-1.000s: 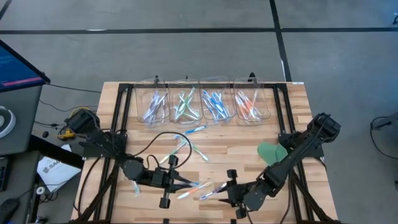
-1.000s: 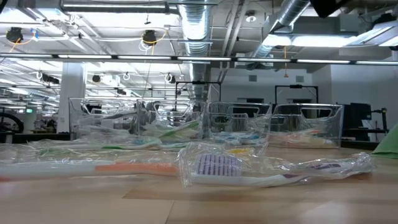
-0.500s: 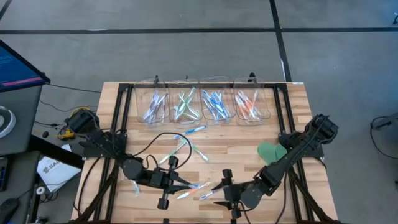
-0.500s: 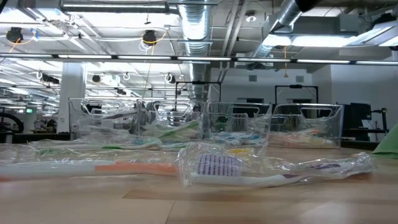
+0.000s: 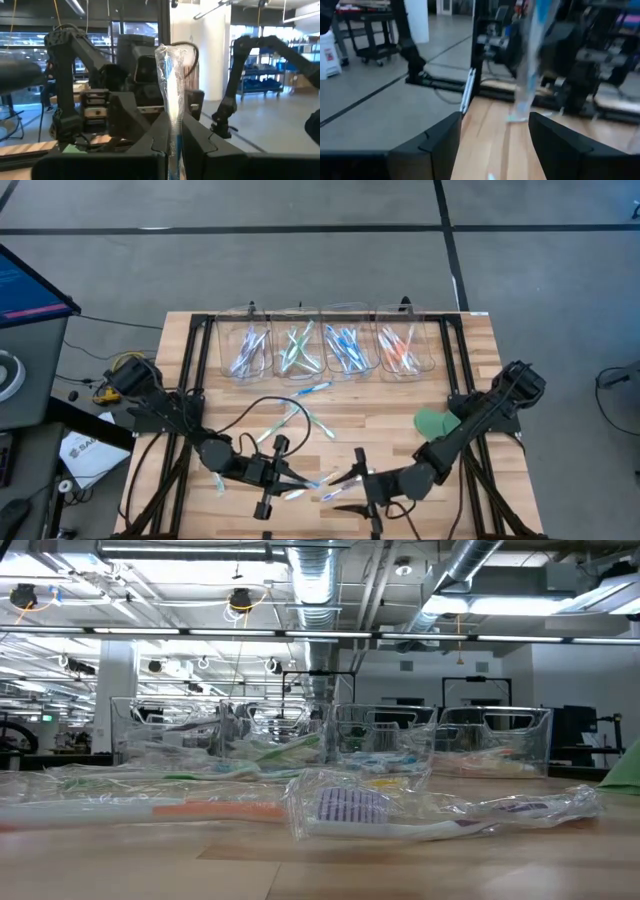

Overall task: Pick & Place Toothbrushes
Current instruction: Put the blue toothbrush into the middle right transparent bin

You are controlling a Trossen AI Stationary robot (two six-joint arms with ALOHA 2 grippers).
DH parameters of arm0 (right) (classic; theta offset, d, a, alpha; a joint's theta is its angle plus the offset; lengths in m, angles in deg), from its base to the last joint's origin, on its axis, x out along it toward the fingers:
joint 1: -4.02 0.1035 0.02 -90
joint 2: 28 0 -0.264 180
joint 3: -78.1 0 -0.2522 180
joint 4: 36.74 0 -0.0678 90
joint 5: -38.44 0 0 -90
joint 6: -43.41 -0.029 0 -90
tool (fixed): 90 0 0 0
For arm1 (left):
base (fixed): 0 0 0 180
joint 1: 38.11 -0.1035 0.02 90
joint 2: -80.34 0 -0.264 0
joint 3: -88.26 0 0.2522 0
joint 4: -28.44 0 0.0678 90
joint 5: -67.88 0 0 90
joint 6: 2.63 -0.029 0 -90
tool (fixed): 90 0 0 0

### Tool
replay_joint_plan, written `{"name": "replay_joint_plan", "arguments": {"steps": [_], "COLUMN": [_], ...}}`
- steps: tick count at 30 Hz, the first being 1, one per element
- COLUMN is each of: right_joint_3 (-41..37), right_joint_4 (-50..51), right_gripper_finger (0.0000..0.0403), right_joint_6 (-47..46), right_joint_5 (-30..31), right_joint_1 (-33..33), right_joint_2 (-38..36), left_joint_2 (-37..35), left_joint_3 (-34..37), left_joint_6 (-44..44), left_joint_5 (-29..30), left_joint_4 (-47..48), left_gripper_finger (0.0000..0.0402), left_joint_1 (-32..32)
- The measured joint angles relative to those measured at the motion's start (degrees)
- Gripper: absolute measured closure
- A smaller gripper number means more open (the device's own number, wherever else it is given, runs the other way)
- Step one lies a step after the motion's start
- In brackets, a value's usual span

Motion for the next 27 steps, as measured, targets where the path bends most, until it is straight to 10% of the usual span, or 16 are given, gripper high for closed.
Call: {"name": "replay_joint_plan", "arguments": {"steps": [27], "right_joint_3": [-0.1], "right_joint_4": [-15.9], "right_gripper_finger": [0.02], "right_joint_6": [16.4], "right_joint_5": [-4.1], "right_joint_1": [-3.8], "right_joint_2": [0.5], "left_joint_2": [1.6], "left_joint_3": [0.0], "left_joint_6": [0.0], "left_joint_5": [-1.5], "left_joint_4": [-1.4], "left_gripper_finger": [0.0387], "left_joint_1": [-2.4]}}
